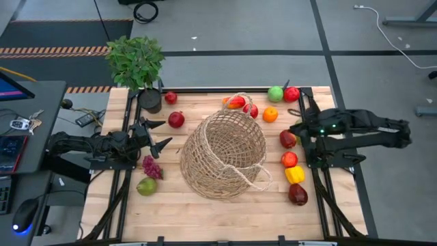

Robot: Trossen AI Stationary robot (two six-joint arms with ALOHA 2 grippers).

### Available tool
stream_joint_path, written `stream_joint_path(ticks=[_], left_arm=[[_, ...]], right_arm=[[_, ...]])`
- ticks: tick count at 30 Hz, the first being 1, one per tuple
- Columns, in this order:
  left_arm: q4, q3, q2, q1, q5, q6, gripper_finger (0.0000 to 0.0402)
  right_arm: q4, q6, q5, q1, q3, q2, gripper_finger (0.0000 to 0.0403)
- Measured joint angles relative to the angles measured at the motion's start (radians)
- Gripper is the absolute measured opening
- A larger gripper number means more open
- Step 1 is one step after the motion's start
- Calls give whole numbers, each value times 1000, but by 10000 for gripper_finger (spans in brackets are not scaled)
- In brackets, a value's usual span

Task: Build produce basket
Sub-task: Put the orange into the brown basket

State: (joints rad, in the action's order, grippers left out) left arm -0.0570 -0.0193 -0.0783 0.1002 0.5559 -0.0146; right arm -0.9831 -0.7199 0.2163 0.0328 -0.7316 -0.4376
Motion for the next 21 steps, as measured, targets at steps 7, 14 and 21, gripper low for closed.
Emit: stream_joint_path(ticks=[7, 14, 21], left_arm=[[0, 0, 0, 0, 0, 0, 398], [0, 0, 0, 0, 0, 0, 398], [0, 0, 0, 0, 0, 0, 398]], right_arm=[[-65, 18, -44, 62, -3, -122, 252], [-127, 98, -111, 149, -3, -232, 321], [-136, 208, -262, 207, -3, -330, 367]])
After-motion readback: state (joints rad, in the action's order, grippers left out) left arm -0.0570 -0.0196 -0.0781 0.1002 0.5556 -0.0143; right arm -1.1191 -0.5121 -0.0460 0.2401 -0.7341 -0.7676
